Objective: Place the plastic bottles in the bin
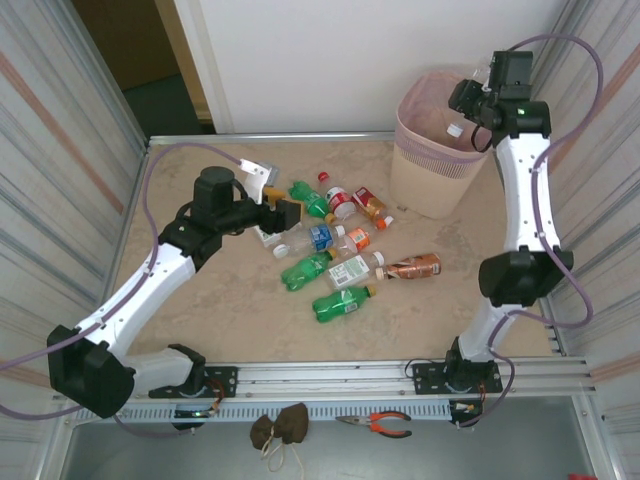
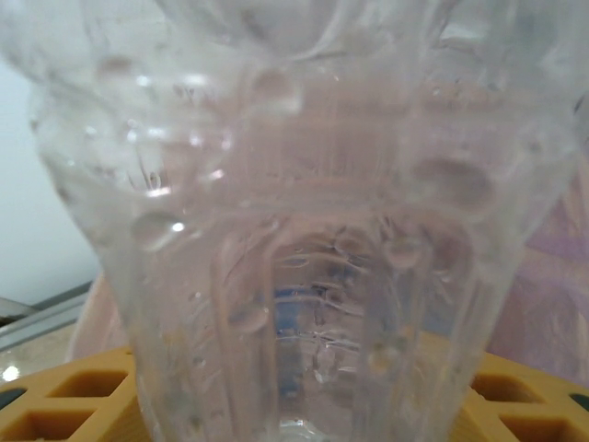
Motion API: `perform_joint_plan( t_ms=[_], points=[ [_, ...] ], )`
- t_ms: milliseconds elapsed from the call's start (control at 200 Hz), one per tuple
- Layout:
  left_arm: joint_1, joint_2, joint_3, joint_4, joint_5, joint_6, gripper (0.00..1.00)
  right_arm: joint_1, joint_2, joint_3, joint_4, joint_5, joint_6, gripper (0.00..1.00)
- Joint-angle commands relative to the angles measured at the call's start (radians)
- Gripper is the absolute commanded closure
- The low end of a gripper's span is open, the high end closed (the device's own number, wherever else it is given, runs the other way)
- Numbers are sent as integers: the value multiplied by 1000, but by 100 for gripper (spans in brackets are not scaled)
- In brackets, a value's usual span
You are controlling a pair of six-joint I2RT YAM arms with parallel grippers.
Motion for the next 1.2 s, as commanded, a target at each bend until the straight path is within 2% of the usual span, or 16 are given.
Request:
perform_joint_plan(
  t_ms=[0, 180, 782, 1052, 1192],
  points=[
    [6, -26, 25, -11, -12, -2, 31, -10, 89, 111, -120, 24, -52, 43],
    [6, -28, 16, -13, -23, 0, 30, -13, 231, 241, -237, 59, -55, 43],
    [6, -30, 4, -13, -20, 4, 30, -28, 486, 304, -351, 74, 5, 39],
    [7, -35, -3, -14, -22, 4, 30, -32, 558, 302, -371, 51, 24, 33],
    [7, -37, -3, -17, -22, 5, 30, -33, 570, 302, -375, 50, 35, 25]
  ],
)
